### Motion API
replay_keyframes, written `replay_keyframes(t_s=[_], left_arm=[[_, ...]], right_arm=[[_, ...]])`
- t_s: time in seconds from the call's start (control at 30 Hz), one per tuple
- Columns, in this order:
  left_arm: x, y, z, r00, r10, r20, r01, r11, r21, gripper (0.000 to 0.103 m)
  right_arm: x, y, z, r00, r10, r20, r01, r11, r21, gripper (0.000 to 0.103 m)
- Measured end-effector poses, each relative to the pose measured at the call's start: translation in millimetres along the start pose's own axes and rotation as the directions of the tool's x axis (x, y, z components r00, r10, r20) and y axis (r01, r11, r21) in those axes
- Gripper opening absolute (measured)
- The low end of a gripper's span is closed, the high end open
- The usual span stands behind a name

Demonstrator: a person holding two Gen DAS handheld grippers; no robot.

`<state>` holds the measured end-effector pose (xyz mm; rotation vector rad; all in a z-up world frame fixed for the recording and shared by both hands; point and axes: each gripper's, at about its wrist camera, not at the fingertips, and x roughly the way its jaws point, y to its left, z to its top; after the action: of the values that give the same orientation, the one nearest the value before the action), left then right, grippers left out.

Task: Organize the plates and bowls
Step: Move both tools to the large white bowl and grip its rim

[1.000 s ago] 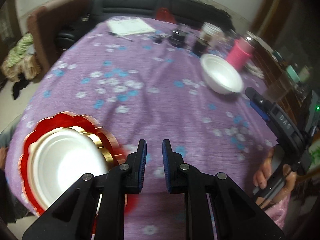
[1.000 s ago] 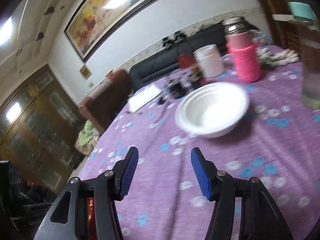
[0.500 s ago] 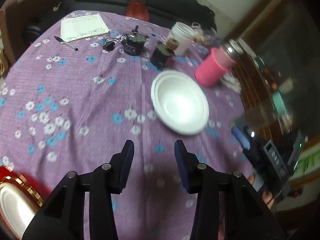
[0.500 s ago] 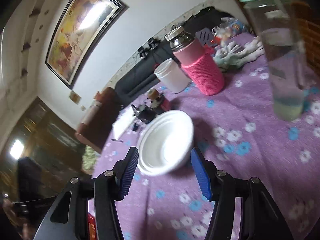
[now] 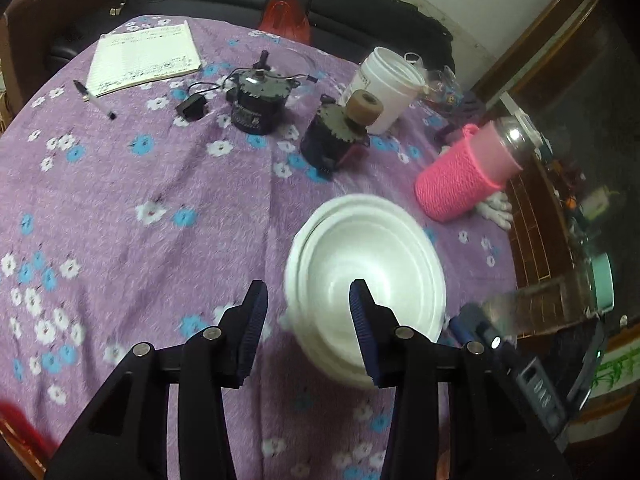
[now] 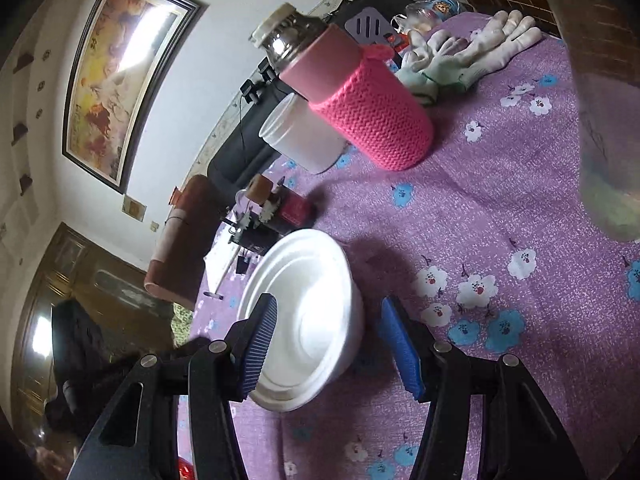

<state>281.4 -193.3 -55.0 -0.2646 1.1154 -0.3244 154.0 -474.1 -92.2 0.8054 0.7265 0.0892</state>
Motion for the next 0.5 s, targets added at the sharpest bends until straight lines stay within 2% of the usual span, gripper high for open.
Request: replay_keyframes(t_s=[0.1, 0.23, 0.5], left_arm=[[11, -5, 3, 1.0, 0.015, -0.003, -0.015, 1.0, -0.001, 0.04], [21, -2, 6, 0.998, 0.068, 0.002, -0.068, 0.998, -0.01, 0.04], [45, -3, 3, 0.997, 0.062, -0.049, -0.063, 0.998, -0.024, 0.04]], right_arm=[[6, 0, -2, 1.0, 0.003, 0.002, -0.003, 1.0, -0.007, 0.058], [16, 0, -6, 1.0, -0.012, -0.019, 0.011, 1.0, -0.023, 0.055], [20, -5, -5, 1.0, -0.01, -0.028, 0.01, 1.0, 0.002, 0.056]])
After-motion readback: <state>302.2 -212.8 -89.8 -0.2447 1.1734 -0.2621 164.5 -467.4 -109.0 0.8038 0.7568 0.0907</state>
